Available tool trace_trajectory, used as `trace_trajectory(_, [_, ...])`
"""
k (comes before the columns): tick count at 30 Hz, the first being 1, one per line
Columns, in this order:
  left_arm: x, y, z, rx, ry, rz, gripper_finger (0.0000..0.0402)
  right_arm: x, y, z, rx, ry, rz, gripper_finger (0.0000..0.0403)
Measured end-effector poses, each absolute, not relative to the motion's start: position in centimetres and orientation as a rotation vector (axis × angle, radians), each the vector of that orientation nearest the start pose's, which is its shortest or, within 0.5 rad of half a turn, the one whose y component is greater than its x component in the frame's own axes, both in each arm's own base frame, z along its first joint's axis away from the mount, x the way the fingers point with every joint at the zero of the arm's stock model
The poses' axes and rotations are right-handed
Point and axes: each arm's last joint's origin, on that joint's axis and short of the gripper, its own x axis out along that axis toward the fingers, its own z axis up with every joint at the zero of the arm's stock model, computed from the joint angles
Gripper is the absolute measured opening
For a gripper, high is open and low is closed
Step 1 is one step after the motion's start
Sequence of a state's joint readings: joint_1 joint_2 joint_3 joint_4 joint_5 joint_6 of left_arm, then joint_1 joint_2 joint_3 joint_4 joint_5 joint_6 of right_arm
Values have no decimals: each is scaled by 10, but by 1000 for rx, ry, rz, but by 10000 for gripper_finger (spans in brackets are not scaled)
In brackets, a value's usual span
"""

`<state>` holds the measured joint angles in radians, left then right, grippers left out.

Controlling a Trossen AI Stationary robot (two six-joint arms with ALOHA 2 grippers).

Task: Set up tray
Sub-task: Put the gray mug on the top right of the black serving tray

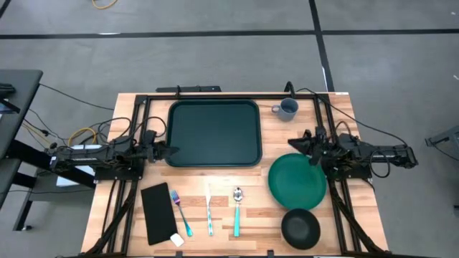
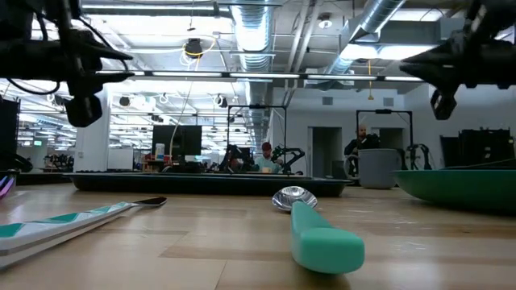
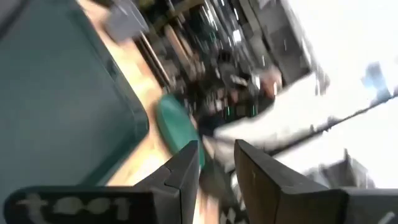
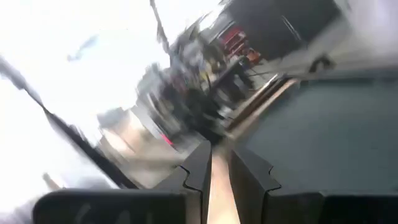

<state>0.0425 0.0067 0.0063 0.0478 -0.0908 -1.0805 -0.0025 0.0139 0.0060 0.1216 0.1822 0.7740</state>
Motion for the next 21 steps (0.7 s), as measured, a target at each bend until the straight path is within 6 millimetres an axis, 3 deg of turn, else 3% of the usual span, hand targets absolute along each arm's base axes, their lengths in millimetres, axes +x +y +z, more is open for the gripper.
trace_trajectory(4, [96,10,172,-1132,-206,193,92,95,-8,182,1253,-324,-124,47])
trace_trajectory(7, [96,12,172,-1133,-239,233,92,95,-9,181,1392,-360,-147,47])
trace_trajectory(12, [96,13,172,-1116,-260,264,92,94,-13,179,1322,-405,-259,47])
trace_trajectory(16, [95,13,173,-1101,-274,287,92,92,-18,180,1364,-530,-373,47])
trace_trajectory(19, [95,13,173,-1121,-279,287,92,88,-21,188,1251,-602,-463,47])
trace_trajectory(21, [95,13,173,-1120,-279,288,92,84,-23,206,1159,-676,-472,47])
